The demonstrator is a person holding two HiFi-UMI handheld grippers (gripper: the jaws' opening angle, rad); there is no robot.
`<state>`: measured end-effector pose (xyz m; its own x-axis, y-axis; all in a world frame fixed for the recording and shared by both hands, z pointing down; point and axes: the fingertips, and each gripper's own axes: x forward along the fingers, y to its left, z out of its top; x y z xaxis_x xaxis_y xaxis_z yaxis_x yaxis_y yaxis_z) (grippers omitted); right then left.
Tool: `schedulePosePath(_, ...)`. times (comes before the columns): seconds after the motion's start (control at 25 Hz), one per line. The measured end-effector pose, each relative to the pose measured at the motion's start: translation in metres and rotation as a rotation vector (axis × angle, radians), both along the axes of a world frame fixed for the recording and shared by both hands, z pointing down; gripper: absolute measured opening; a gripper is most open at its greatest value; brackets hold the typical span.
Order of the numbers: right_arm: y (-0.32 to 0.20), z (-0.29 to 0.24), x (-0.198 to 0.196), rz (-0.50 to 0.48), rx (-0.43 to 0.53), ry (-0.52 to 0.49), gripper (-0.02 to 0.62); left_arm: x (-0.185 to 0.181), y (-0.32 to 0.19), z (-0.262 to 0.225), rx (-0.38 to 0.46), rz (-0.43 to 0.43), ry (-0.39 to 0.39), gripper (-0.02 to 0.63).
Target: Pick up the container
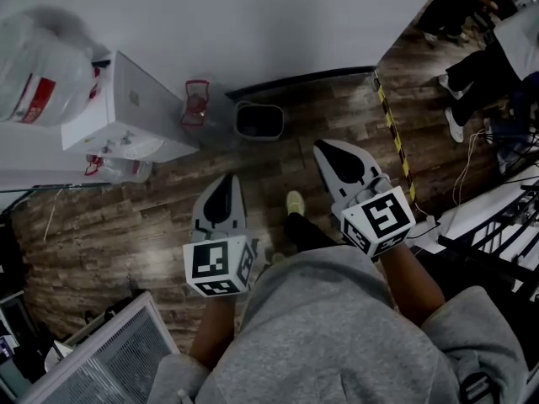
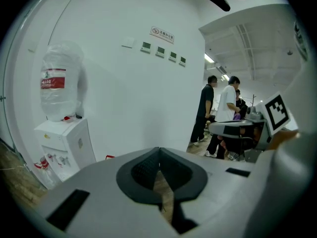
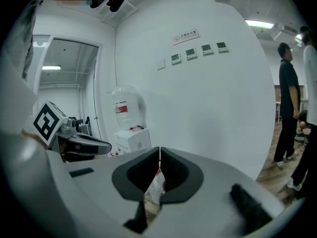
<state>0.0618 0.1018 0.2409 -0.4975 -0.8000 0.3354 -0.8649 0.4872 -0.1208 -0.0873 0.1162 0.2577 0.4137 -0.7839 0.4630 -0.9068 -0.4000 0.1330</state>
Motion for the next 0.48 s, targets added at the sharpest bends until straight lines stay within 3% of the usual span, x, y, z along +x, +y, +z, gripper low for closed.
schedulePosePath(0.48, -0.044, 0.002, 0.022, -0.007, 0.003, -0.028, 0.026, 0.003, -0.042, -0.001, 0.010, -0.049, -0.032, 0.014)
